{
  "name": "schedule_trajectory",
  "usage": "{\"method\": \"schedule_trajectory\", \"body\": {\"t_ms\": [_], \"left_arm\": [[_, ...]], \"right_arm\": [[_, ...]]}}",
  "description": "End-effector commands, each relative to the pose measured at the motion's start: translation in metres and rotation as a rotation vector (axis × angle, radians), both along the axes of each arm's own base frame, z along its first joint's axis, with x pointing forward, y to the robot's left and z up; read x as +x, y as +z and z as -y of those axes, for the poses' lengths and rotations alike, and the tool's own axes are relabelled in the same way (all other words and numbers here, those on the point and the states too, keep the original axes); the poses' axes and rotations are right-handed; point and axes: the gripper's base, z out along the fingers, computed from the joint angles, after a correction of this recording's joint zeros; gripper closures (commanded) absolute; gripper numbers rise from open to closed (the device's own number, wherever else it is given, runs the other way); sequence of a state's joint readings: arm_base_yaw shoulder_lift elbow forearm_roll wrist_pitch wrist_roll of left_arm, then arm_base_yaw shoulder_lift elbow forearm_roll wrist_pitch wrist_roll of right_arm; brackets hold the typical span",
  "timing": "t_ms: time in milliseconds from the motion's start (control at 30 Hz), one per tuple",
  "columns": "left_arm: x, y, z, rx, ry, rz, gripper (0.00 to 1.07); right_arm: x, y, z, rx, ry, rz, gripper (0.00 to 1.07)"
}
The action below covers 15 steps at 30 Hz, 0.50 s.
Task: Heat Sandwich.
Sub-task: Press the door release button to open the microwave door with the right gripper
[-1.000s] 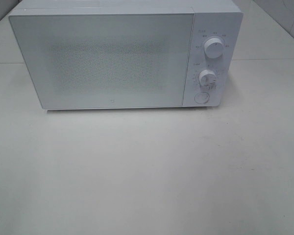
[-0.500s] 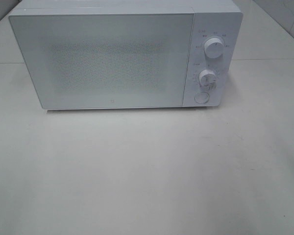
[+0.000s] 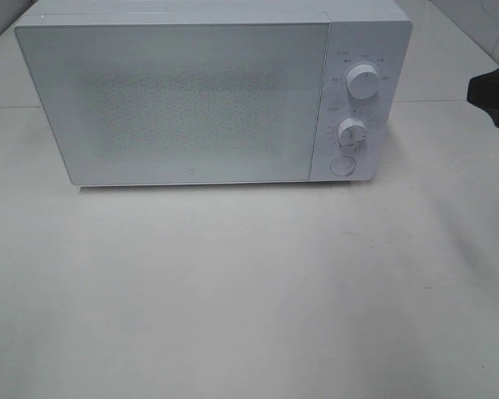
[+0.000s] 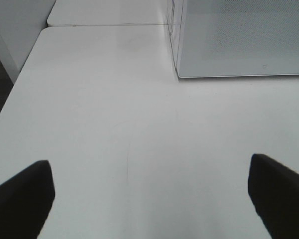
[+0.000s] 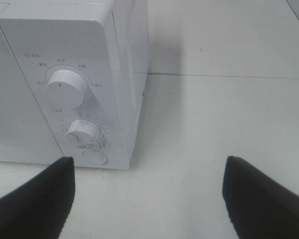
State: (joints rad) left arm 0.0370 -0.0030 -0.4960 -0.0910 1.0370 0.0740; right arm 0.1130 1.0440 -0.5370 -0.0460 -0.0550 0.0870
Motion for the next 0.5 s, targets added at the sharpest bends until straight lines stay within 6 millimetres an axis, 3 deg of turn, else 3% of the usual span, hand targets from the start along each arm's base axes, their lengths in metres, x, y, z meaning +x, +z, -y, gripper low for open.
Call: {"method": "schedule_trajectory", "body": {"t_ms": [33, 500], "left_arm": [[-0.004, 0.000, 0.000, -0.005, 0.003, 0.034, 0.05], [-0.004, 0.000, 0.000, -0.005, 0.003, 0.034, 0.05]], "right_arm": [[0.012, -0.002, -0.001, 0.021, -0.004, 0.073, 0.29], [0.029, -0.052, -0.002, 0.050, -0.032, 0.190, 0.30]]}}
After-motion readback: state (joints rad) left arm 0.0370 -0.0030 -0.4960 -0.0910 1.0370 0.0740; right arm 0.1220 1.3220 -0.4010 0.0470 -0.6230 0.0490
